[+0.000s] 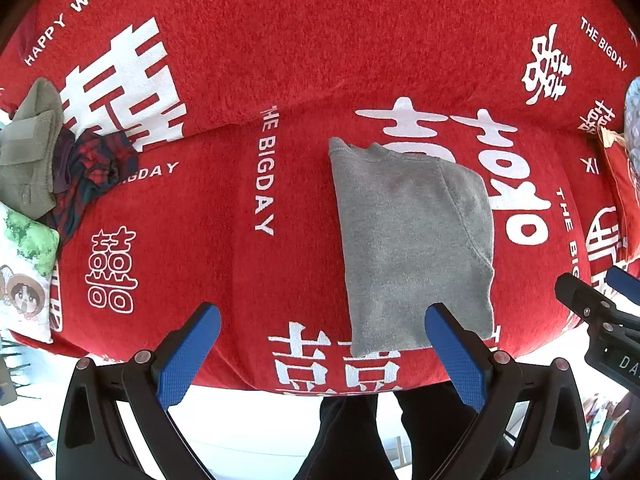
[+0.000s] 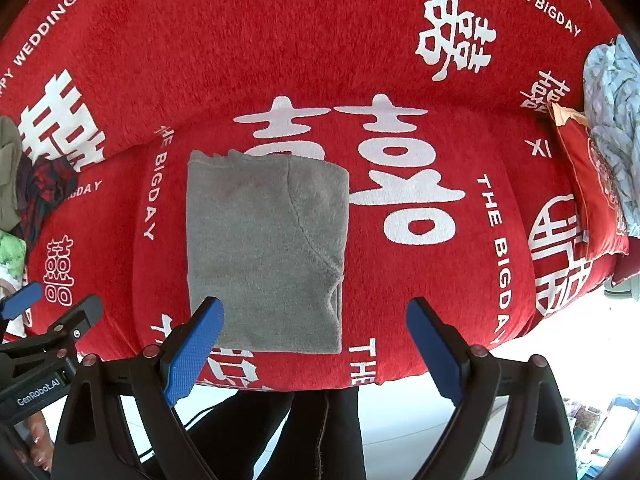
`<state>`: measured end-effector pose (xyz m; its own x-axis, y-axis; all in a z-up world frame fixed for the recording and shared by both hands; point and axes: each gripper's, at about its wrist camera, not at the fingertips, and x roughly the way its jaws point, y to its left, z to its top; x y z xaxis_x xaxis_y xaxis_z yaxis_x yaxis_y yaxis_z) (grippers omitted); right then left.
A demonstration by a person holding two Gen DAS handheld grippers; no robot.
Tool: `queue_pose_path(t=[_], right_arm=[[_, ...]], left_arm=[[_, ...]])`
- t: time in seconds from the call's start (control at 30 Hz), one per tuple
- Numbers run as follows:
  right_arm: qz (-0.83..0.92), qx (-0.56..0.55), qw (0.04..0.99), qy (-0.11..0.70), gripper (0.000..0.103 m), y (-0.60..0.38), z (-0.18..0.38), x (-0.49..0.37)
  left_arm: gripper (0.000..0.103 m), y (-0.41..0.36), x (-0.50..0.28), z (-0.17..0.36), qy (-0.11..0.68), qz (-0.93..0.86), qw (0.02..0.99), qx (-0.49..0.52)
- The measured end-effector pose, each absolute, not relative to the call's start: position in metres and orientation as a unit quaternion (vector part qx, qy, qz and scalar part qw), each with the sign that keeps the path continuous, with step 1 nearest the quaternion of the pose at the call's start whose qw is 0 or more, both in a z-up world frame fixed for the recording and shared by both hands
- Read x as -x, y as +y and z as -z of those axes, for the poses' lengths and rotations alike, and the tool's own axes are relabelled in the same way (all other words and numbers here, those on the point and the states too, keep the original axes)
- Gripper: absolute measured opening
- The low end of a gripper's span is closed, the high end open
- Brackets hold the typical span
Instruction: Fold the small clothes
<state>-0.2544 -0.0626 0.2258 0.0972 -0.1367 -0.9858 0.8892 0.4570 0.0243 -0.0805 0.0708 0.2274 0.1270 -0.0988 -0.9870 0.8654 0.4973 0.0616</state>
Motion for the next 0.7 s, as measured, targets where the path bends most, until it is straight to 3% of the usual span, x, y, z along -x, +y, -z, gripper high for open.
queue_pose_path(t=[0.7], right_arm=[[0.391, -0.345, 0.655, 0.547, 0.094, -0.0583, -0.2257, 0.2508]], left_arm=[[0.102, 0.0707, 0.0831, -0.2282, 0.558, 0.358, 0.667, -0.341]])
